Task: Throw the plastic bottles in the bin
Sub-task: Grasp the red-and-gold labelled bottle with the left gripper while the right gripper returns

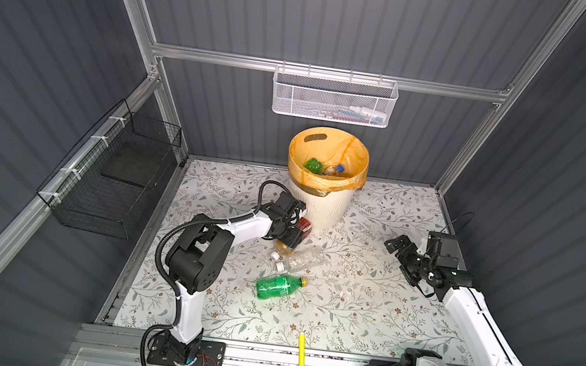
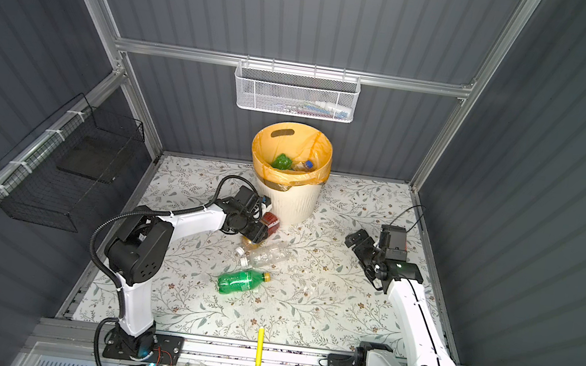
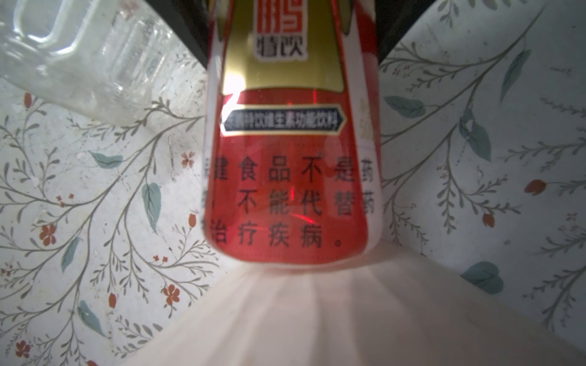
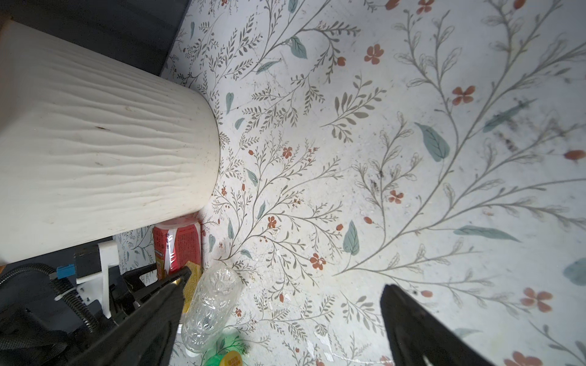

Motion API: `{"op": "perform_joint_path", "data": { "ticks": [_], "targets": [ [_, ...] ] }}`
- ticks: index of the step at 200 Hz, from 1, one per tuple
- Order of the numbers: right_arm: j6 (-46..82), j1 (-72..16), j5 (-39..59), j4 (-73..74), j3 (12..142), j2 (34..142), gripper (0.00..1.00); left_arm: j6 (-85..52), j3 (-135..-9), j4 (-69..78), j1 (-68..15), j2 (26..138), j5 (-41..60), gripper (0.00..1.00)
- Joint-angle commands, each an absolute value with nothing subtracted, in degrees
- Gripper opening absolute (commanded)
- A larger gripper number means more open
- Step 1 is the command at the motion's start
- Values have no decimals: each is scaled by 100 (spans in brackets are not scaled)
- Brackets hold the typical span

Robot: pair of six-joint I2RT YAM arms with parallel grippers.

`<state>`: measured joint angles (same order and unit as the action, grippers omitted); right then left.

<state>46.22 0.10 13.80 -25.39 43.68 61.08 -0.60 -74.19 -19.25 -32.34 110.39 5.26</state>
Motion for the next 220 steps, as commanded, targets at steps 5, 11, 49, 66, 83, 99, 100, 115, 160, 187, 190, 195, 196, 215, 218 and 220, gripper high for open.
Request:
{"op": "perform_joint_path", "data": {
  "ticks": [5, 11, 49, 66, 83, 99, 100, 115, 160, 187, 190, 195, 196, 215, 218, 220],
  "targets": [
    [4605, 53, 1436, -2381, 4289, 6126, 99, 1, -7306, -1994, -3287, 10786, 232, 61],
    [4611, 53, 1441, -2371, 4290, 6142, 99, 1, -7270, -2000, -3287, 10719, 164, 60],
    [4665, 51, 1527, -2276, 4237, 6191, 99, 61, -6910, -2063, -3257, 10199, -463, 57],
    [4693, 48, 1558, -2259, 4195, 6201, 99, -14, -6674, -2081, -3131, 9901, -604, 57],
    [4724, 53, 1598, -2259, 4161, 6217, 99, -249, -6361, -2066, -2856, 9615, -557, 56],
    [4764, 53, 1659, -2054, 4131, 6264, 99, -545, -6002, -2039, -2527, 9351, -449, 56],
    [4764, 53, 1664, -2051, 4131, 6270, 99, -567, -5981, -2039, -2503, 9342, -436, 56],
    [4803, 53, 1752, -1983, 4116, 6340, 99, -873, -5741, -2080, -2261, 9194, -429, 57],
    [4865, 44, 1863, -1846, 4114, 6570, 99, -1773, -5362, -2233, -1775, 9201, -454, 64],
    [4820, 42, 1863, -1889, 4156, 6588, 99, -1884, -5440, -2284, -1688, 9297, -556, 79],
    [4817, 44, 1864, -1897, 4157, 6584, 99, -1881, -5455, -2290, -1688, 9313, -566, 81],
    [4808, 44, 1866, -1907, 4162, 6577, 99, -1883, -5485, -2301, -1680, 9330, -571, 83],
    [4808, 44, 1869, -1907, 4160, 6580, 99, -1882, -5489, -2302, -1680, 9337, -571, 83],
    [4817, 44, 1866, -1925, 4140, 6557, 99, -1881, -5587, -2374, -1670, 9436, -662, 83],
    [4824, 44, 1866, -1927, 4133, 6550, 99, -1881, -5589, -2385, -1670, 9446, -669, 83],
    [4825, 44, 1864, -1925, 4131, 6555, 99, -1881, -5592, -2389, -1670, 9454, -675, 82]
  ]
}}
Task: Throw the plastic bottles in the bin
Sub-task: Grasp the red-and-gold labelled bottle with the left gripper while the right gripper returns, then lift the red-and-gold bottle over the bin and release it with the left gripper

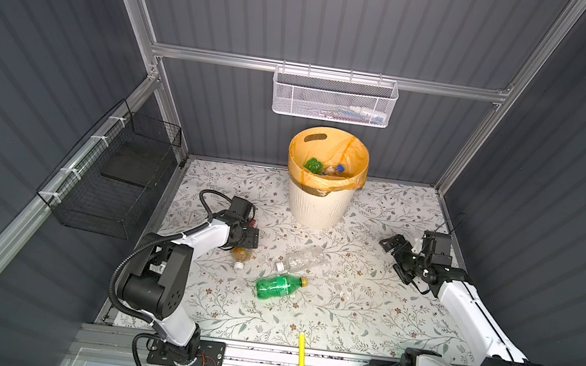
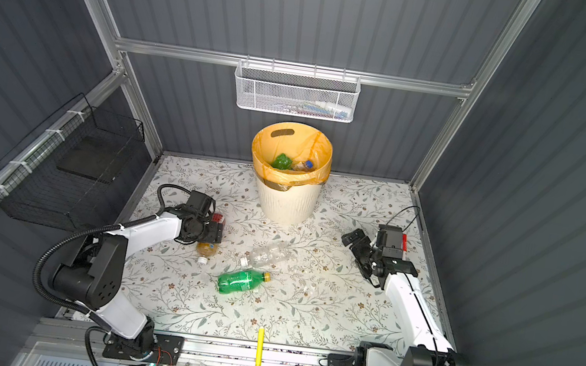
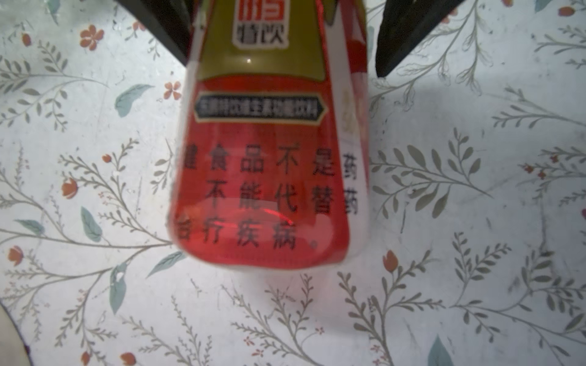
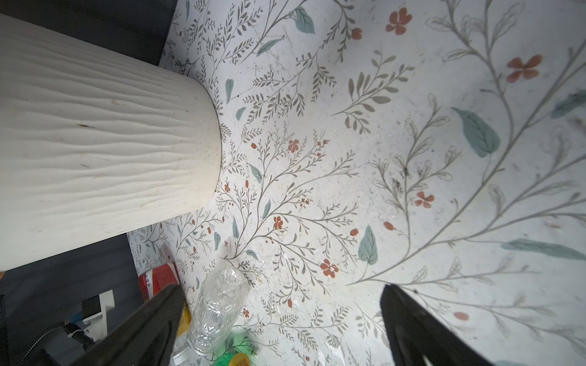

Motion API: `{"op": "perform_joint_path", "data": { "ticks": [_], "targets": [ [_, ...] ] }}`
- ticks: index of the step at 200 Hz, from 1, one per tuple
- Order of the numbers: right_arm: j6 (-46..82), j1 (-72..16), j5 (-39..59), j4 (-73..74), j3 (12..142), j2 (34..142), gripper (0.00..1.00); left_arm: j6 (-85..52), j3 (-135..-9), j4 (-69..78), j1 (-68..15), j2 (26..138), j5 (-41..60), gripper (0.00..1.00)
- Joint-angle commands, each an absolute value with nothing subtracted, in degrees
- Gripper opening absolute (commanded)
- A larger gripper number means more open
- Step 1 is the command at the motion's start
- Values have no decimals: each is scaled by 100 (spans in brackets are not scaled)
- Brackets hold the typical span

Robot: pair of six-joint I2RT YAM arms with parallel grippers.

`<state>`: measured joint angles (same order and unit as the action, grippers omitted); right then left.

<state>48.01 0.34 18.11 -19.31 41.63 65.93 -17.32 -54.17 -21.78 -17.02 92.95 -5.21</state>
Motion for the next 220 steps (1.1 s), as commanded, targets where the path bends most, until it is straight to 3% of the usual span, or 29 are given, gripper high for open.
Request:
{"op": "perform_joint_path", "data": {
  "ticks": [1, 38, 73, 88, 110, 125, 129, 136, 139, 155, 166, 220],
  "targets": [
    [4825, 44, 1868, -1925, 4127, 6547, 99, -1881, -5595, -2394, -1670, 9456, -676, 82],
    [4847, 44, 1850, -1888, 4045, 6543, 99, -1975, -5425, -2320, -1661, 9405, -650, 66],
    [4892, 35, 1868, -1810, 3968, 6575, 99, -2046, -5563, -2397, -1661, 9180, -713, 59],
    [4888, 26, 1863, -1795, 3971, 6603, 99, -2033, -6488, -2858, -1651, 9149, -730, 56],
    [4852, 25, 1864, -1809, 4021, 6598, 99, -1941, -8934, -3204, -1727, 9137, -200, 53],
    [4843, 26, 1866, -1812, 4018, 6554, 99, -1697, -10866, -3289, -2047, 9471, 112, 64],
    [4850, 26, 1863, -1802, 4013, 6556, 99, -1627, -11331, -3319, -2159, 9619, 193, 71],
    [4858, 21, 1866, -1789, 3999, 6563, 99, -1486, -12330, -3382, -2333, 9935, 379, 95],
    [4867, 26, 1870, -1780, 4000, 6559, 99, -1451, -12710, -3424, -2405, 10057, 446, 99],
    [4912, 18, 1868, -1725, 3953, 6553, 99, -1498, -14252, -3420, -2469, 10776, 770, 100],
    [4963, 20, 1864, -1654, 3881, 6535, 99, -1514, -14535, -3319, -2461, 11027, 754, 100],
    [4888, 8, 2013, -1783, 3844, 6446, 99, -2008, -12884, -2522, -1872, 10421, 688, 100]
  ]
}}
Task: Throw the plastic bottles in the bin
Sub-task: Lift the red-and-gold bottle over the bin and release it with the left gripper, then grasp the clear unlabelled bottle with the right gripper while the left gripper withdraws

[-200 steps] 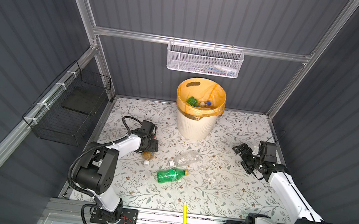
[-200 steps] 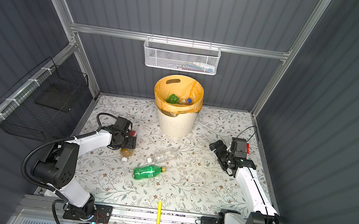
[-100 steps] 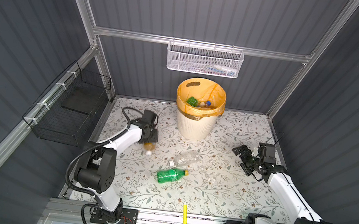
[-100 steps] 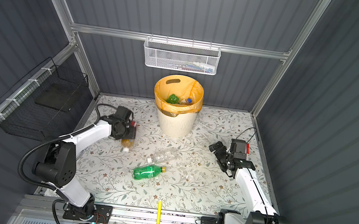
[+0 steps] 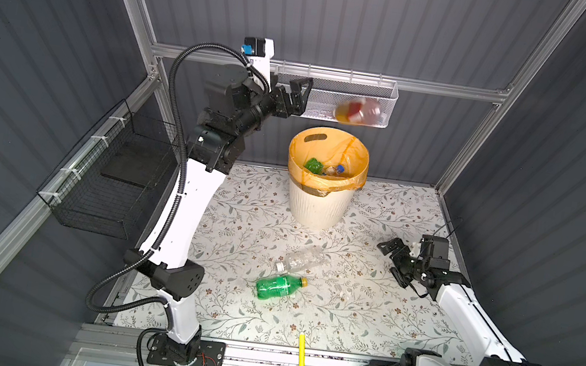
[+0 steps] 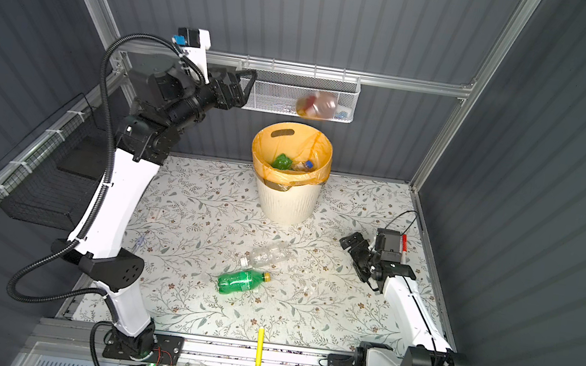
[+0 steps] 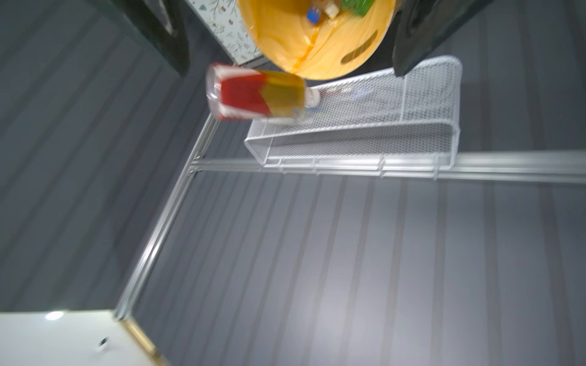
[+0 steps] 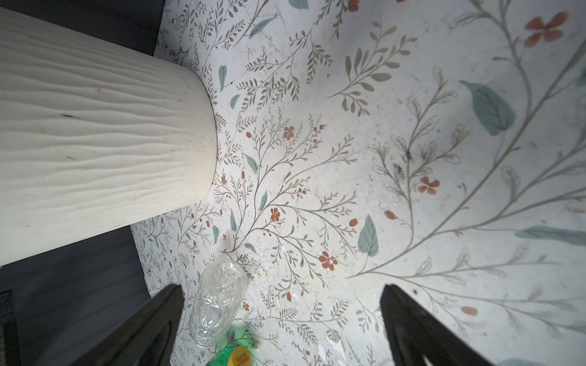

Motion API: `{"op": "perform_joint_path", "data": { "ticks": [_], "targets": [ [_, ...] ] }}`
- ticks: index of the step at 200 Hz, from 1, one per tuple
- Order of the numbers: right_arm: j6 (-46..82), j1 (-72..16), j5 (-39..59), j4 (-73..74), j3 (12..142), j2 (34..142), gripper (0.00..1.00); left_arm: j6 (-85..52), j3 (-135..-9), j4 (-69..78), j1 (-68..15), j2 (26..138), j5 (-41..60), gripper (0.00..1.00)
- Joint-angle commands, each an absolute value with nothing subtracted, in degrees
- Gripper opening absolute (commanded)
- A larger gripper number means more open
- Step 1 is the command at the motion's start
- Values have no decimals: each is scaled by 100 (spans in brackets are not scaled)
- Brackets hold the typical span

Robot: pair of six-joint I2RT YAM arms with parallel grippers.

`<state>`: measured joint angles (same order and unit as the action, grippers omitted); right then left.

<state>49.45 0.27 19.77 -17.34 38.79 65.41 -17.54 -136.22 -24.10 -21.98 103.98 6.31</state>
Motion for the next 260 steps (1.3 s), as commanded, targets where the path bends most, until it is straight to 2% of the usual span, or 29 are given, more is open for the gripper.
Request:
{"op": "perform_joint_path", "data": {
  "ticks": [1, 55, 116, 138, 174, 206, 260],
  "targets": [
    [4883, 13, 2013, -1783, 3847, 6448, 99, -2006, -12840, -2514, -1859, 10401, 673, 100],
    [4883, 9, 2030, -1740, 3985, 6599, 99, -1839, -11315, -2516, -1468, 9404, 235, 100],
    [4518, -311, 1563, -2195, 4197, 6586, 99, -2064, -8349, -2314, -735, 8276, 323, 99],
    [4751, -870, 1120, -2536, 4286, 6666, 99, -2240, -7288, -2202, -574, 8060, 539, 99],
    [6053, -2168, 542, -2505, 4383, 6805, 99, -2459, -6253, -1922, -536, 7824, 658, 99],
    [6800, -3038, 262, -2283, 4898, 7384, 99, -2532, -5950, -1786, -530, 7825, 806, 99],
    [7572, -3800, 312, -2001, 5879, 8718, 99, -2391, -5805, -1823, -497, 7867, 907, 99]
  ]
}}
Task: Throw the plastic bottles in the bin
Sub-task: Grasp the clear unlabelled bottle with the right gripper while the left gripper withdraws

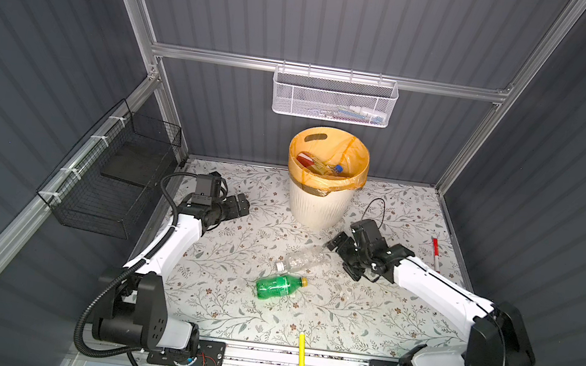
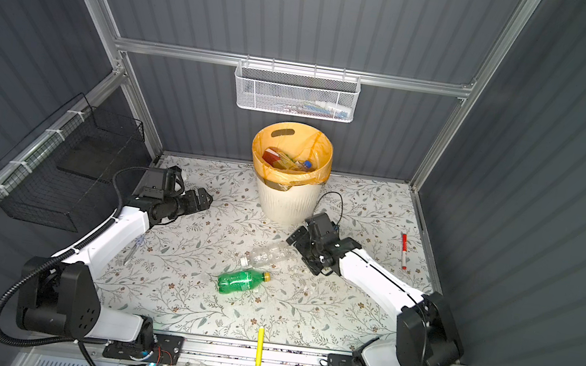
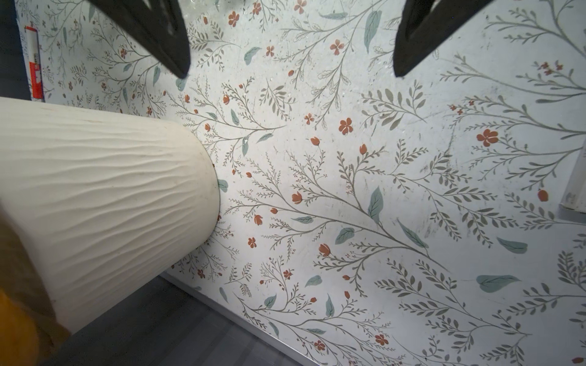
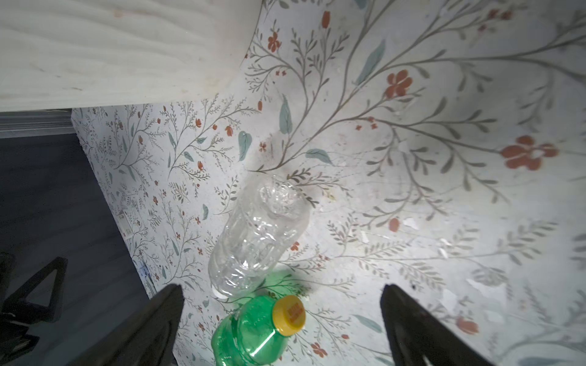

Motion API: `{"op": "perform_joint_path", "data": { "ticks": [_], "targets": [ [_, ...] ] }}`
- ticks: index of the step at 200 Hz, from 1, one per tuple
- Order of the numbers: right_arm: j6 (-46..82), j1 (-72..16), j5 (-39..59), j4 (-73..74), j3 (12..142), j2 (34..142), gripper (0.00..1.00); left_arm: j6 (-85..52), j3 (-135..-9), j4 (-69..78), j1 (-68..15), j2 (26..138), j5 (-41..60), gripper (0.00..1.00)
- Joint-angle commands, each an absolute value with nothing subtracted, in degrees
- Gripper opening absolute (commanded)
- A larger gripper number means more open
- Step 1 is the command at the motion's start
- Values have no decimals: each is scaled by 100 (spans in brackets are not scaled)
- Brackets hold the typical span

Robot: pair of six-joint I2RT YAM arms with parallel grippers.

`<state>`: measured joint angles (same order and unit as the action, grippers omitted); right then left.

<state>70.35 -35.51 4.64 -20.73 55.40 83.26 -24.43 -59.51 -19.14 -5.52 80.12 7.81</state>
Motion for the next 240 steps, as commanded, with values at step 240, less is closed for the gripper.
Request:
{"op": "perform_joint_path", "data": {
  "ticks": [240],
  "targets": [
    [8565, -4404, 199, -1502, 6610, 10607, 68, -2202, -5287, -1673, -211, 7689, 1166, 100]
  ]
}}
